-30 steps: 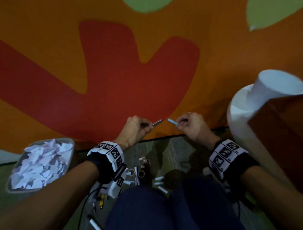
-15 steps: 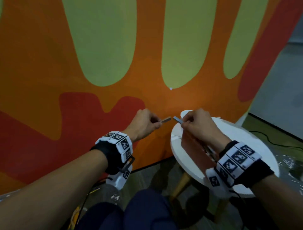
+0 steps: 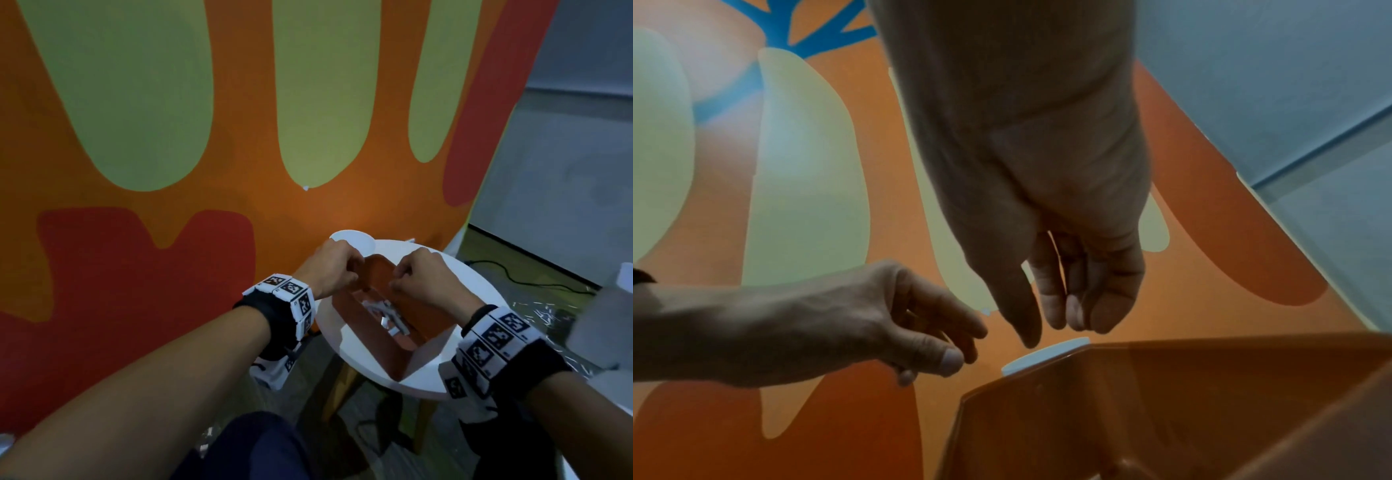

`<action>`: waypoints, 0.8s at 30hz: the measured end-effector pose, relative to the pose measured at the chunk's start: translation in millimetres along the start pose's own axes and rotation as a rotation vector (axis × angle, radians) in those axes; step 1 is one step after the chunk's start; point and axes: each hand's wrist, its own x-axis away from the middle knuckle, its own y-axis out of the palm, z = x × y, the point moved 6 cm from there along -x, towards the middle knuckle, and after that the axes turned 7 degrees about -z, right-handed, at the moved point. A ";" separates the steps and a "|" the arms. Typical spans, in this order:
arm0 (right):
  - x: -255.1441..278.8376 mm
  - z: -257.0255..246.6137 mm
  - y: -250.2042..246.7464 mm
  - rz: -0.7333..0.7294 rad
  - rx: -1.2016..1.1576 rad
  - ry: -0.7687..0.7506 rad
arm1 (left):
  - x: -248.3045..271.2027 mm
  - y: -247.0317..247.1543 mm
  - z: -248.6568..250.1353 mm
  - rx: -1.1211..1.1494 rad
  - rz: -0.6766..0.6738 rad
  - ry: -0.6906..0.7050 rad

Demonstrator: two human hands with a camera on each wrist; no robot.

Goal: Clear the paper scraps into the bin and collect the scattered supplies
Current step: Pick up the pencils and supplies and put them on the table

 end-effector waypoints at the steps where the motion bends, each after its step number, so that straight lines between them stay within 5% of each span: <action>1: -2.1 -1.3 0.3 0.002 -0.001 -0.012 | 0.7 -1.6 -5.1 0.000 0.002 -0.006; 8: -4.8 -75.2 35.3 -0.084 -0.144 -0.279 | 50.1 -33.9 -78.7 0.002 0.054 -0.141; 15: -25.1 -173.7 138.5 -0.356 -0.161 -0.466 | 137.5 -43.6 -187.3 -0.007 0.024 -0.359; 24: -43.7 -209.9 343.1 -0.730 -0.104 -0.429 | 246.9 66.8 -322.2 0.133 -0.147 -0.633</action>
